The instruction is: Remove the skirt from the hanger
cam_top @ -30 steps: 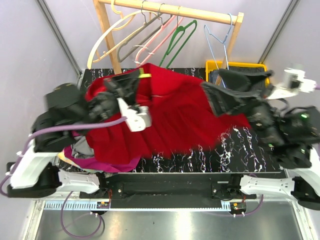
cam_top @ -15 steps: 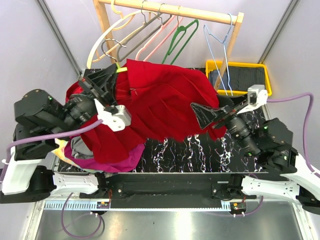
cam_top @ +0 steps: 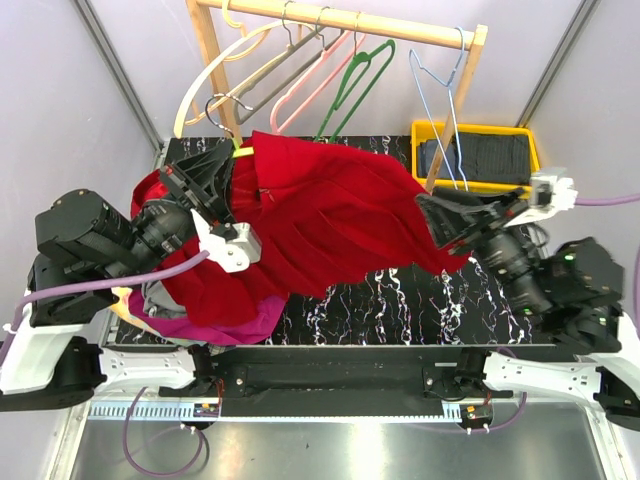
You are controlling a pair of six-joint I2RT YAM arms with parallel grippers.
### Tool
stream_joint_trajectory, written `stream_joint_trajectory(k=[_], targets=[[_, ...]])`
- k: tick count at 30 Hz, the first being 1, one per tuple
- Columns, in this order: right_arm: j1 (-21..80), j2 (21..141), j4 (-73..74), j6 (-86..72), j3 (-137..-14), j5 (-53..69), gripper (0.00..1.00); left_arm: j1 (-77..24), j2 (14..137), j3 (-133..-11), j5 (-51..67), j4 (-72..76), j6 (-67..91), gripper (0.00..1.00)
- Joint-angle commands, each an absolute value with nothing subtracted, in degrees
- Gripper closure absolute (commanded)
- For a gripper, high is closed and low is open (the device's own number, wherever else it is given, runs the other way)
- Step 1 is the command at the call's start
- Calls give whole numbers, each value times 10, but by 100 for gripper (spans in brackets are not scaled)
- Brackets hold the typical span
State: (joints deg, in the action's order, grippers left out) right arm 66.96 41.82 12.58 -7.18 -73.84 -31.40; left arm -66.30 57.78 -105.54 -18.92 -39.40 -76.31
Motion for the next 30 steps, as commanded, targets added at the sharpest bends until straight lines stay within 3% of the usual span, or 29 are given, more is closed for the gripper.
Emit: stream_joint_trajectory(k=[1, 7, 8, 9, 10, 13, 18, 23, 26, 27, 29, 30], targets=[[667, 404, 127, 17, -810, -361, 53, -662, 547, -1033, -191, -330, -760, 100], [667, 469, 109, 68, -882, -358, 57, -664, 541, -1013, -171, -341, -723, 100], [667, 475, 112, 64, -882, -350, 52, -663, 544, -1016, -172, -341, -724, 100], [667, 478, 120, 55, -871, -345, 37, -664, 546, -1020, -173, -341, -723, 100], [667, 477, 127, 34, -860, -345, 11, -663, 549, -1033, -173, -342, -727, 100], [666, 464, 141, -13, -802, -329, 0, -664, 555, -1049, -181, -345, -738, 100], [667, 445, 159, -64, -738, -306, 0, -664, 547, -1045, -182, -346, -745, 100], [667, 417, 178, -118, -694, -306, 9, -664, 548, -1047, -181, -346, -750, 100], [667, 396, 176, -136, -671, -310, 25, -663, 549, -1048, -180, -346, -751, 100], [667, 391, 176, -138, -667, -315, 36, -664, 548, -1046, -180, -346, -751, 100], [667, 387, 173, -141, -666, -325, 48, -663, 548, -1042, -178, -345, -754, 100], [667, 384, 171, -141, -666, -337, 61, -664, 547, -1039, -178, -343, -758, 100]])
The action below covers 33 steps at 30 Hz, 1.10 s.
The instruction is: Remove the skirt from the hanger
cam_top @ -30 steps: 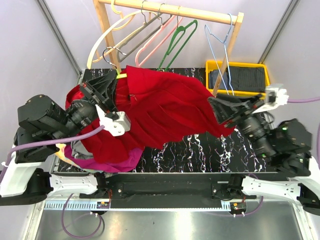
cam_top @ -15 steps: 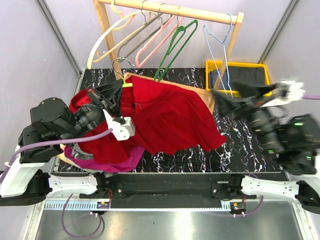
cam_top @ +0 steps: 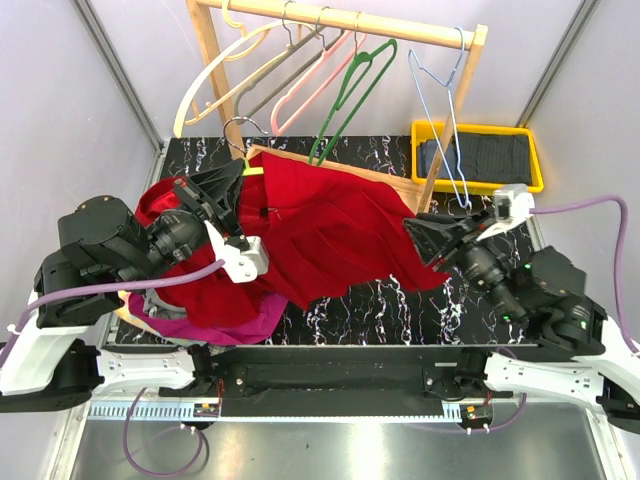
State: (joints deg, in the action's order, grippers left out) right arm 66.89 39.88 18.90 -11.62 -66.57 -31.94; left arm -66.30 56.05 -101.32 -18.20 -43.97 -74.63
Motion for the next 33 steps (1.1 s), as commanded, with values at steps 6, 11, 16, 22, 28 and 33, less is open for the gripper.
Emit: stream_joint_trajectory(k=[6, 11, 16, 22, 28, 33], targets=[[667, 366, 163, -145, -661, -359, 75, -663, 548, -1046, -180, -338, -764, 100], [667, 359, 165, -153, -647, -347, 17, -663, 549, -1050, -181, -338, -771, 100], [667, 364, 167, -162, -635, -336, 16, -663, 552, -1056, -180, -333, -776, 100], [667, 382, 163, -188, -625, -312, 37, -663, 554, -1054, -179, -330, -780, 100], [667, 381, 140, -200, -620, -310, 90, -663, 554, -1049, -177, -326, -782, 100], [667, 377, 127, -165, -651, -332, 100, -664, 552, -1047, -177, -327, -777, 100]])
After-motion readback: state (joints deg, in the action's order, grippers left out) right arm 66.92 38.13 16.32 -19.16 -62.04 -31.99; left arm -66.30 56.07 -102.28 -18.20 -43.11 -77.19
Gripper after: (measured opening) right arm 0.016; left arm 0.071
